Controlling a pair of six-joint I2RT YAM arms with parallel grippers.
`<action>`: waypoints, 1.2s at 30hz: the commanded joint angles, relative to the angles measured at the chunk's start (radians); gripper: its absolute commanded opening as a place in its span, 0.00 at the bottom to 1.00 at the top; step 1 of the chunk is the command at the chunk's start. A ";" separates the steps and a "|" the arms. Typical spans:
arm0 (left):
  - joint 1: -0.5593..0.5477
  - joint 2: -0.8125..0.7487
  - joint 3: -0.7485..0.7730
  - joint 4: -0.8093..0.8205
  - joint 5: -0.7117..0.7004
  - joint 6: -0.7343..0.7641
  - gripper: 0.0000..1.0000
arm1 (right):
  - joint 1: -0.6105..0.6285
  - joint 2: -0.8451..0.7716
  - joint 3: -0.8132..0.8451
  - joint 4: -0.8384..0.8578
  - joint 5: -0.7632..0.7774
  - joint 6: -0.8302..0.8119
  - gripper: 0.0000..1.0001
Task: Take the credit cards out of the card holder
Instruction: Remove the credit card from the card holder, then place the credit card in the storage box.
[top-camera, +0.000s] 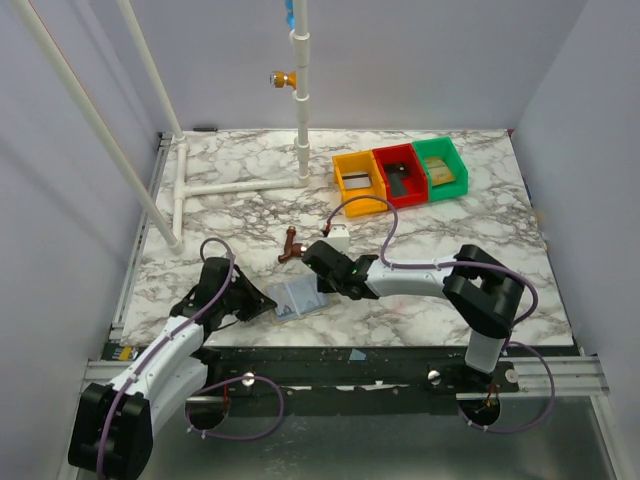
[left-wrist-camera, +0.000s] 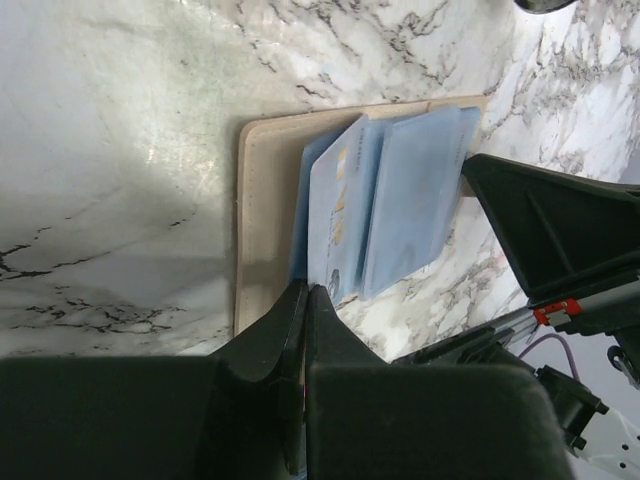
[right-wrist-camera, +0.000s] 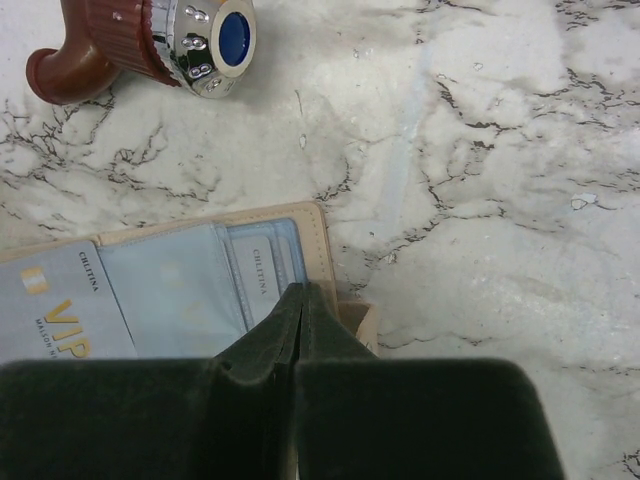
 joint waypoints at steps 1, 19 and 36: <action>0.007 -0.041 0.061 -0.097 -0.056 0.063 0.00 | -0.009 0.038 -0.054 -0.195 -0.004 -0.045 0.01; 0.006 -0.136 0.188 -0.046 0.071 0.185 0.00 | -0.083 -0.266 -0.050 -0.126 -0.129 -0.098 0.64; 0.005 -0.083 0.116 0.522 0.443 -0.024 0.00 | -0.303 -0.545 -0.317 0.461 -0.880 -0.006 0.82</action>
